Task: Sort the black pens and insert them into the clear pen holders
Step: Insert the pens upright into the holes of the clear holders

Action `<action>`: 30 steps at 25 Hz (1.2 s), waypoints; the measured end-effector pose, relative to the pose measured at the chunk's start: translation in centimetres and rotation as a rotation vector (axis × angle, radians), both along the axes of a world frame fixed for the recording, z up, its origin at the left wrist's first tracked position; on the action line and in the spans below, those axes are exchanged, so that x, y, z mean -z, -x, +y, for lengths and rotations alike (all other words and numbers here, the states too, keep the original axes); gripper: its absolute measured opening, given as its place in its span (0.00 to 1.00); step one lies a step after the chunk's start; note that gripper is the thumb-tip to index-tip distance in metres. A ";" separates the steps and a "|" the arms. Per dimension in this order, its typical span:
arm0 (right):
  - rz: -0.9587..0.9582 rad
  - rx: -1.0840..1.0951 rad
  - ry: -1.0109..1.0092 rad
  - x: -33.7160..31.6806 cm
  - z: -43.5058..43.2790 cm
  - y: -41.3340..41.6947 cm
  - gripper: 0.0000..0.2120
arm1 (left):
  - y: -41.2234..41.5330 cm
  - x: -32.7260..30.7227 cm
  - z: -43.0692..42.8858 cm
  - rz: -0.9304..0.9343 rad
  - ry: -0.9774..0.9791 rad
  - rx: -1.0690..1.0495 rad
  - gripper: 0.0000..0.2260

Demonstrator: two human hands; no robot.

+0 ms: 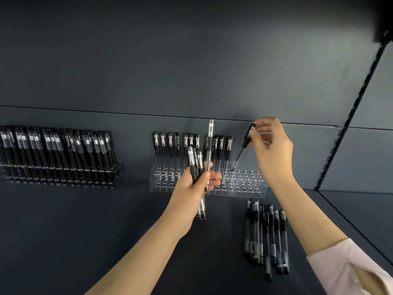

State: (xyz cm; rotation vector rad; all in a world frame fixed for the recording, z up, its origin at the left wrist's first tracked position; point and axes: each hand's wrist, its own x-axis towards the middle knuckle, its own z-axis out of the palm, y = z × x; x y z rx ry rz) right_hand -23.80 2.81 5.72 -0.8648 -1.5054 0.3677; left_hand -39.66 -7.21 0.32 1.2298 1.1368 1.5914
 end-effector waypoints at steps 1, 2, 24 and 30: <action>-0.015 -0.007 -0.008 -0.1 0.1 0.1 0.08 | 0.1 0.0 0.0 0.010 -0.007 0.000 0.10; -0.041 -0.014 -0.015 0.0 0.1 0.2 0.08 | 0.1 -0.1 0.0 0.017 -0.012 0.003 0.10; -0.039 -0.312 0.333 0.8 -1.4 -0.4 0.10 | 0.4 -0.2 -0.2 -0.006 0.066 0.152 0.06; 0.258 -0.498 0.437 0.2 -3.0 -0.7 0.10 | -0.6 -0.4 -0.7 0.039 0.053 0.199 0.08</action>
